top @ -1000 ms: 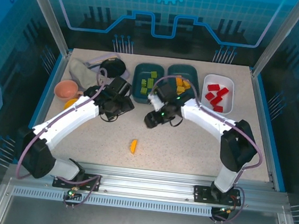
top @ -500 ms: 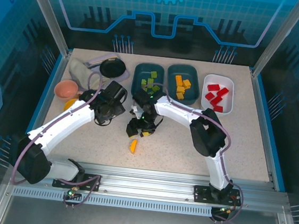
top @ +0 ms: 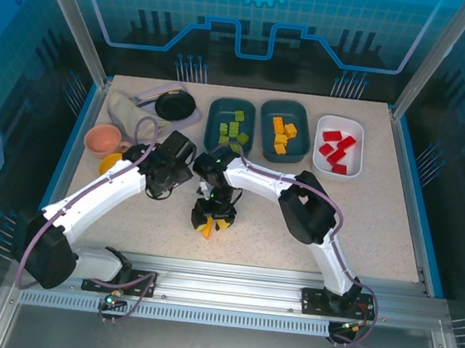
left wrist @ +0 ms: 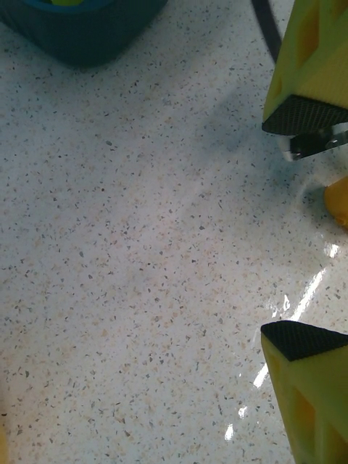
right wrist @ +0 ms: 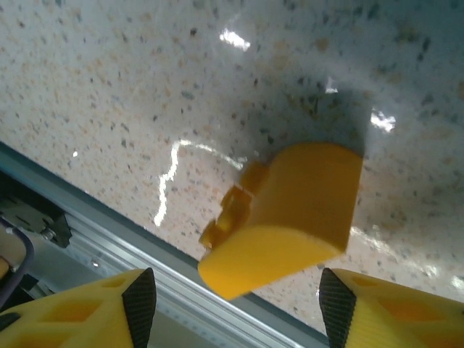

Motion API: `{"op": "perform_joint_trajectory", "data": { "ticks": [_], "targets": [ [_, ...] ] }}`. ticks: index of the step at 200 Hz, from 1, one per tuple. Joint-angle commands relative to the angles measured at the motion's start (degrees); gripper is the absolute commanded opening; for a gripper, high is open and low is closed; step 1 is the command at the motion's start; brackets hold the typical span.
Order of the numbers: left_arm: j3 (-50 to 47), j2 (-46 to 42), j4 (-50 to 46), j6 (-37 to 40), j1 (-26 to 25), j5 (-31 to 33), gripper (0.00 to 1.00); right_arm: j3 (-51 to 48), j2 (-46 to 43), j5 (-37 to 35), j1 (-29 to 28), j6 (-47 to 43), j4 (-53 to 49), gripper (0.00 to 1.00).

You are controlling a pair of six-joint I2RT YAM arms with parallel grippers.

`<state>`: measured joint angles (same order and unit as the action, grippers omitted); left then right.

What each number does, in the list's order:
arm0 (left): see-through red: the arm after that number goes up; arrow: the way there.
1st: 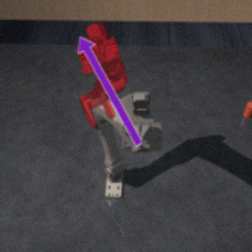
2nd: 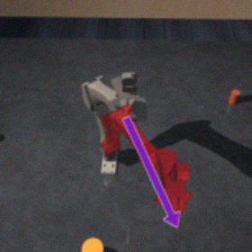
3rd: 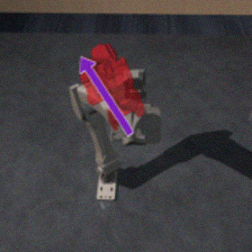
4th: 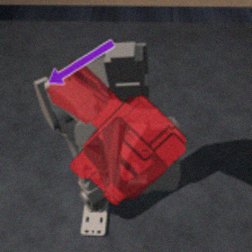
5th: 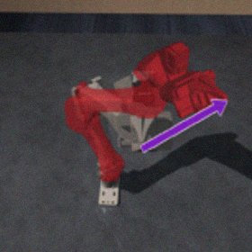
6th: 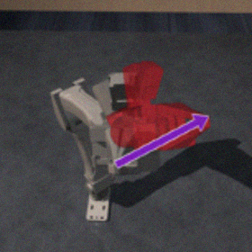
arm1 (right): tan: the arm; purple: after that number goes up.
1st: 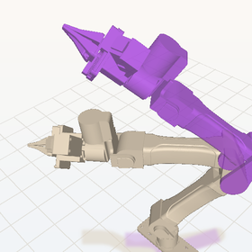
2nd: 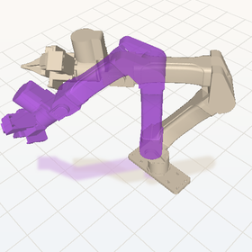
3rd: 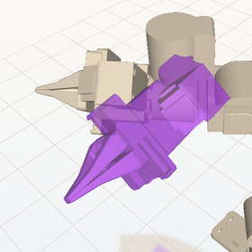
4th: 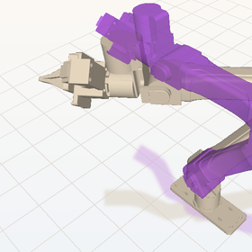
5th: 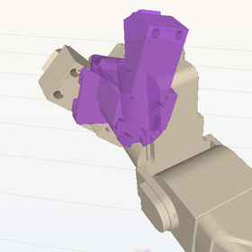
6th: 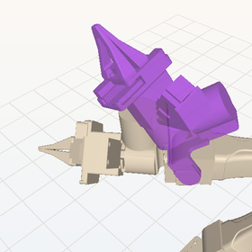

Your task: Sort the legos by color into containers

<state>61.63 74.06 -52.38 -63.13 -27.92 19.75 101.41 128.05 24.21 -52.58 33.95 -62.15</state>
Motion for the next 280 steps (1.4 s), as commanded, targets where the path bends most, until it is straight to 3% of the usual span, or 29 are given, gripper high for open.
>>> {"op": "perform_joint_trajectory", "data": {
  "ticks": [1, 71, 113, 143, 182, 221, 280],
  "targets": [
    [-1.50, -2.71, -0.35, -1.53, -0.49, 1.21, 0.72, 3.56, 2.73, -0.45, -1.59, 3.30, -1.66, 0.63],
    [-4.06, -5.81, 0.48, -2.83, -1.41, 1.69, 0.71, 3.46, 3.91, -9.62, -2.43, 4.92, -2.62, 0.35],
    [-3.44, -5.13, 4.63, -0.52, -2.55, 0.31, 0.71, 0.86, -2.21, -16.25, -0.07, 2.87, -1.77, 0.14],
    [-1.44, -1.65, 12.42, 4.33, -3.83, -5.44, 0.71, -2.60, -10.99, -23.60, 5.75, -0.53, -2.03, 0.10],
    [7.17, 8.36, 18.15, 9.20, -6.21, -11.66, 0.71, -2.02, -17.85, -30.14, 19.05, -7.88, -3.28, 0.10],
    [16.78, 19.15, 22.70, 11.03, -6.61, -19.87, 0.70, 11.20, -10.01, -34.71, 29.71, -12.45, -5.79, 0.10],
    [31.83, 31.96, 23.12, 12.75, -6.48, -26.01, 0.70, 41.62, 13.71, -41.38, 34.88, -10.88, -16.19, 0.11]
  ]
}}
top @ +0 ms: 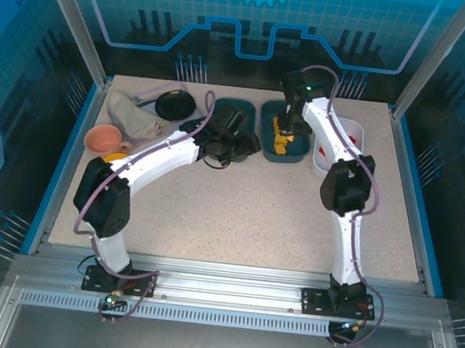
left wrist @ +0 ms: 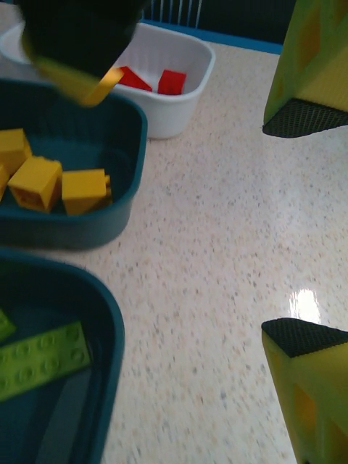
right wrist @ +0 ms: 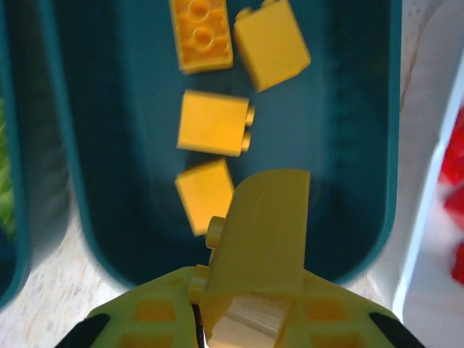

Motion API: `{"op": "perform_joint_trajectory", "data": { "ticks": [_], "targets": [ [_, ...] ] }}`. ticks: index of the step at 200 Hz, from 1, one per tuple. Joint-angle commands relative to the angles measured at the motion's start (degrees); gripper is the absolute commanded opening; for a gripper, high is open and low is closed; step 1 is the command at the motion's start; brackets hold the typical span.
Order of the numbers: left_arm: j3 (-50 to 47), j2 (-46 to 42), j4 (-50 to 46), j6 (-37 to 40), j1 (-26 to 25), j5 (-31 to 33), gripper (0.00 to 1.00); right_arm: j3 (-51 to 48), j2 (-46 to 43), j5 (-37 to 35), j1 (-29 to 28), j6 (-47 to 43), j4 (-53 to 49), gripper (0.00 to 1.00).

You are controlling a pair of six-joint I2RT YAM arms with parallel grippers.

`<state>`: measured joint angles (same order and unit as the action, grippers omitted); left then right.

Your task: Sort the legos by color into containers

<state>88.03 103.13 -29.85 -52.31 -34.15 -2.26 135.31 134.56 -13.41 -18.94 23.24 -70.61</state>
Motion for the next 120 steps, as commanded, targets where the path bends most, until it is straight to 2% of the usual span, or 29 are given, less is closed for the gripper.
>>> {"op": "perform_joint_trajectory", "data": {
  "ticks": [1, 42, 58, 88, 120],
  "targets": [
    [5.63, 2.97, 0.54, 1.94, -0.23, -3.99, 0.70, 8.06, 7.46, -3.88, 1.30, -0.06, -7.85, 0.11],
    [10.67, 6.72, -0.54, 2.17, 0.15, -4.66, 0.70, 8.62, 11.73, -4.99, 2.46, 1.32, -7.04, 0.12],
    [10.89, 6.95, -0.83, 2.30, 0.33, -4.68, 0.70, 8.39, 12.53, -3.85, 2.71, 1.06, -6.34, 0.16],
    [10.28, 6.65, -1.18, 2.38, 0.66, -4.64, 0.70, 8.67, 12.62, -1.93, 2.84, 1.17, -6.14, 0.40],
    [9.86, 5.31, -2.18, 2.82, 0.67, -3.27, 0.70, 8.66, 8.37, -0.39, 2.54, 1.32, -5.25, 0.55]
  ]
}}
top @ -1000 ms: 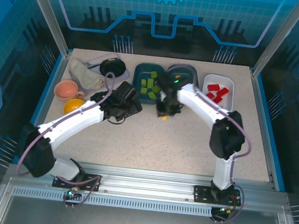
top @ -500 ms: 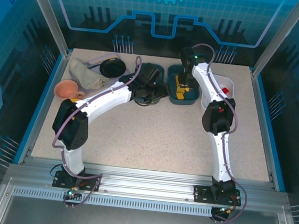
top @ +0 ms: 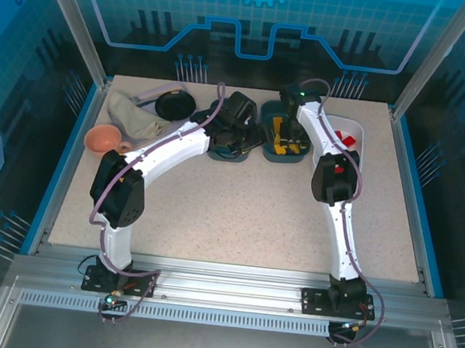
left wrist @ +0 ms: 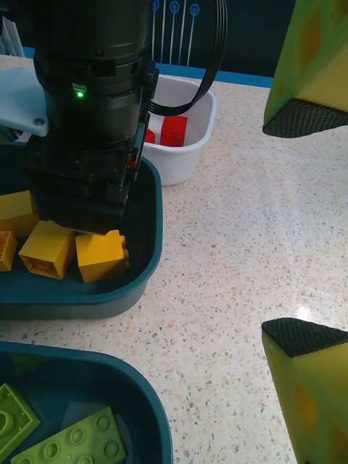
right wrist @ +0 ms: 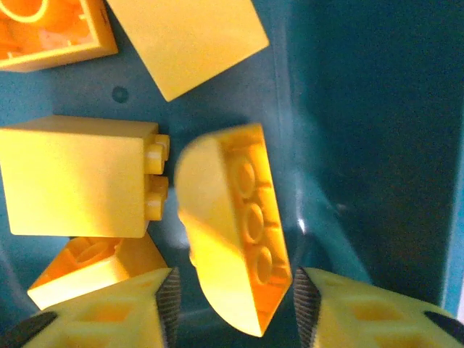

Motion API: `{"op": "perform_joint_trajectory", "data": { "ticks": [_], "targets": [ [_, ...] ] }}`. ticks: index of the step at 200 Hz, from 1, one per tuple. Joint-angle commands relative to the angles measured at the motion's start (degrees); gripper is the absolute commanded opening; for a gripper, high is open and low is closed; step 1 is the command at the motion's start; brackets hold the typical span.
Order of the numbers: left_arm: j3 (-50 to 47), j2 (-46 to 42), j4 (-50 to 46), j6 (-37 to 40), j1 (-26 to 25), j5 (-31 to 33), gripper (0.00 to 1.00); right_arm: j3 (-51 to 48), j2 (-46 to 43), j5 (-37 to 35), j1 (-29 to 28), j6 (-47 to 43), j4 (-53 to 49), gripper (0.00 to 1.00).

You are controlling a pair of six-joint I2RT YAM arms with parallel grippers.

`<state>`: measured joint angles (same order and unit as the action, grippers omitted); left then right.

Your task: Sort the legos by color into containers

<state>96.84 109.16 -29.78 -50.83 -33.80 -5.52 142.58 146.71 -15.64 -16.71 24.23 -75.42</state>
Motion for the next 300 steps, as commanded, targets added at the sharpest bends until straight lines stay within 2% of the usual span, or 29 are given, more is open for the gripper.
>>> {"op": "perform_joint_trajectory", "data": {
  "ticks": [1, 29, 46, 66, 70, 75, 77, 98, 119, 131, 145, 168, 188, 194, 201, 210, 221, 242, 253, 281, 300],
  "targets": [
    [1.06, -0.80, -2.32, 1.34, 0.32, 0.12, 0.70, 1.38, -3.97, 1.84, 0.29, 0.31, -0.44, 0.55],
    [0.33, -3.38, -4.47, 2.03, 0.57, 3.22, 0.71, -0.29, -11.45, 1.59, -0.62, 0.03, 1.30, 0.60],
    [-1.36, -5.98, -5.45, 2.46, 1.00, 4.54, 0.72, -6.83, -19.68, 0.00, -1.74, -1.16, 5.72, 0.65],
    [-4.61, -9.77, -6.58, 3.13, 1.65, 5.82, 0.76, -23.05, -32.81, -1.77, -2.95, -2.94, 16.06, 0.73],
    [-5.53, -10.73, -6.68, 3.33, 1.76, 6.07, 0.88, -26.90, -35.87, -1.90, -3.08, -3.30, 18.75, 0.76],
    [-6.84, -12.03, -6.46, 3.71, 1.82, 6.21, 0.98, -31.83, -39.63, -1.94, -3.27, -3.74, 21.72, 0.96],
    [-7.45, -12.44, -6.22, 3.91, 1.92, 6.18, 0.99, -33.09, -41.17, -1.94, -3.25, -3.95, 23.30, 0.99],
    [-13.42, -18.36, -4.76, 8.56, 1.90, 6.77, 0.99, -51.86, -55.74, -1.78, -3.57, -5.49, 34.45, 1.00],
    [-16.21, -22.21, -8.49, 13.61, 1.97, 10.90, 0.99, -63.76, -66.08, 1.02, -4.10, -8.33, 37.94, 1.00],
    [-17.48, -24.11, -11.49, 15.65, 1.92, 15.11, 0.99, -67.96, -69.94, 2.01, -4.25, -8.80, 37.02, 1.00],
    [-20.72, -27.52, -12.28, 16.88, 2.06, 20.87, 0.99, -71.01, -73.01, -1.99, -3.93, -5.04, 33.36, 1.00],
    [-27.58, -33.88, -12.57, 13.90, 2.05, 35.87, 0.99, -78.71, -81.10, -6.64, -2.20, -1.86, 35.64, 1.00],
    [-34.97, -37.71, -10.20, 11.50, 2.00, 51.11, 0.99, -90.37, -89.74, -11.08, -1.23, -4.34, 50.05, 1.00],
    [-37.43, -38.68, -8.01, 12.88, 2.03, 54.10, 0.99, -94.87, -91.74, -12.57, -1.14, -6.03, 56.22, 1.00],
    [-40.68, -39.62, -2.85, 18.01, 2.28, 56.31, 0.99, -99.56, -93.10, -14.09, -0.86, -8.47, 63.77, 1.00],
    [-44.96, -40.16, 5.29, 26.78, 3.38, 54.99, 0.99, -104.79, -93.07, -15.74, -0.20, -12.31, 72.02, 1.00],
    [-48.28, -39.38, 10.43, 33.47, 6.05, 50.07, 0.99, -107.54, -90.60, -17.44, 0.93, -15.31, 75.56, 1.00],
    [-52.78, -37.72, 13.31, 33.81, 12.59, 41.83, 0.99, -105.47, -82.92, -13.53, 4.18, -15.93, 71.20, 1.00],
    [-55.96, -37.64, 19.27, 37.06, 14.99, 37.73, 0.99, -104.88, -79.09, -13.23, 4.33, -17.26, 71.63, 1.00],
    [-53.56, -31.42, 23.65, 43.54, 20.08, 31.57, 0.99, -107.64, -73.03, -12.33, 4.72, -19.19, 83.85, 1.00],
    [-55.13, -27.77, 32.01, 45.55, 23.47, 27.39, 0.99, -106.64, -67.93, -10.97, 5.64, -19.25, 87.98, 1.00]
  ]
}}
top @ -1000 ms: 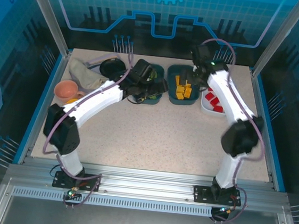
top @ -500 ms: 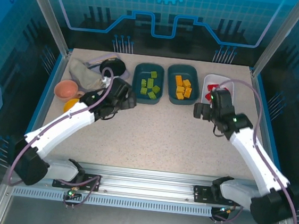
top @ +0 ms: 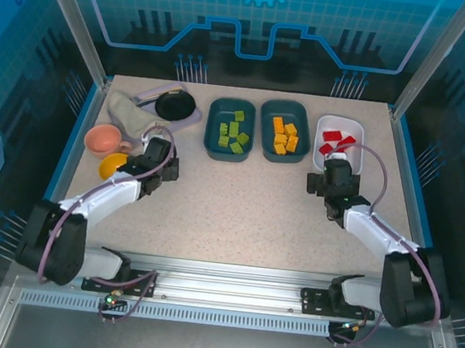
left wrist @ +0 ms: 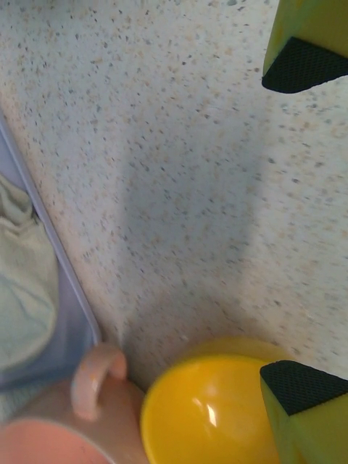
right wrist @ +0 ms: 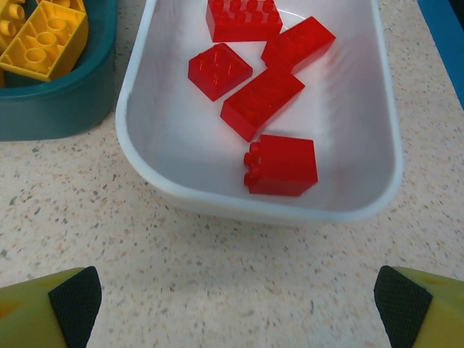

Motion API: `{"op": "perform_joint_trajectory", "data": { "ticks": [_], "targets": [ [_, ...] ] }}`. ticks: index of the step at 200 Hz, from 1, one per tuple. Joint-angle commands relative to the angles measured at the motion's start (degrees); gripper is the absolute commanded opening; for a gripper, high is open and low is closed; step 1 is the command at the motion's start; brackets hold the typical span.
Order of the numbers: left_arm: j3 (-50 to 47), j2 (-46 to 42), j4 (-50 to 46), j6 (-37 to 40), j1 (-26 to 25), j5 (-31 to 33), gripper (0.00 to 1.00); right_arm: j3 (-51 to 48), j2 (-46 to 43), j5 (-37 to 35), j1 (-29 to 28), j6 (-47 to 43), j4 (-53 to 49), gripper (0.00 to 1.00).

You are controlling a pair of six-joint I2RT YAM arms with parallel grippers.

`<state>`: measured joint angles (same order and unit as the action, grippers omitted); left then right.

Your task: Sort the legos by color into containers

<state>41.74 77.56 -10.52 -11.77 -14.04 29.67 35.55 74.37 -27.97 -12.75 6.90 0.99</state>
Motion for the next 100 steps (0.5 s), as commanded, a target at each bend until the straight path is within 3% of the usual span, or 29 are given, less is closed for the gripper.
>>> {"op": "perform_joint_trajectory", "data": {
  "ticks": [1, 26, 49, 63, 79, 100],
  "targets": [
    [-0.32, 3.96, 13.31, 6.40, 3.91, -8.01, 0.99, 0.39, 4.79, 1.52, 1.77, -1.95, 11.93, 1.00],
    [-4.31, 7.27, 24.60, 4.62, 8.17, -12.41, 0.99, 0.77, 10.60, 5.41, 4.03, -4.25, 19.95, 1.00],
    [-4.12, 8.49, 27.95, 8.43, 9.76, -16.11, 0.99, 1.72, 13.89, 9.74, 7.59, -3.32, 22.36, 1.00],
    [-6.85, 7.75, 34.17, 11.32, 10.85, -18.74, 0.99, 1.63, 13.40, 12.11, 8.33, -3.07, 21.76, 1.00],
    [-12.14, 8.04, 44.90, 9.21, 13.49, -19.90, 0.99, -2.52, 11.68, 15.38, 8.36, -4.79, 27.75, 1.00],
    [-14.01, 7.26, 46.80, 8.79, 13.89, -19.91, 0.99, -8.70, 9.86, 17.54, 8.81, -4.93, 37.04, 1.00]
  ]
}}
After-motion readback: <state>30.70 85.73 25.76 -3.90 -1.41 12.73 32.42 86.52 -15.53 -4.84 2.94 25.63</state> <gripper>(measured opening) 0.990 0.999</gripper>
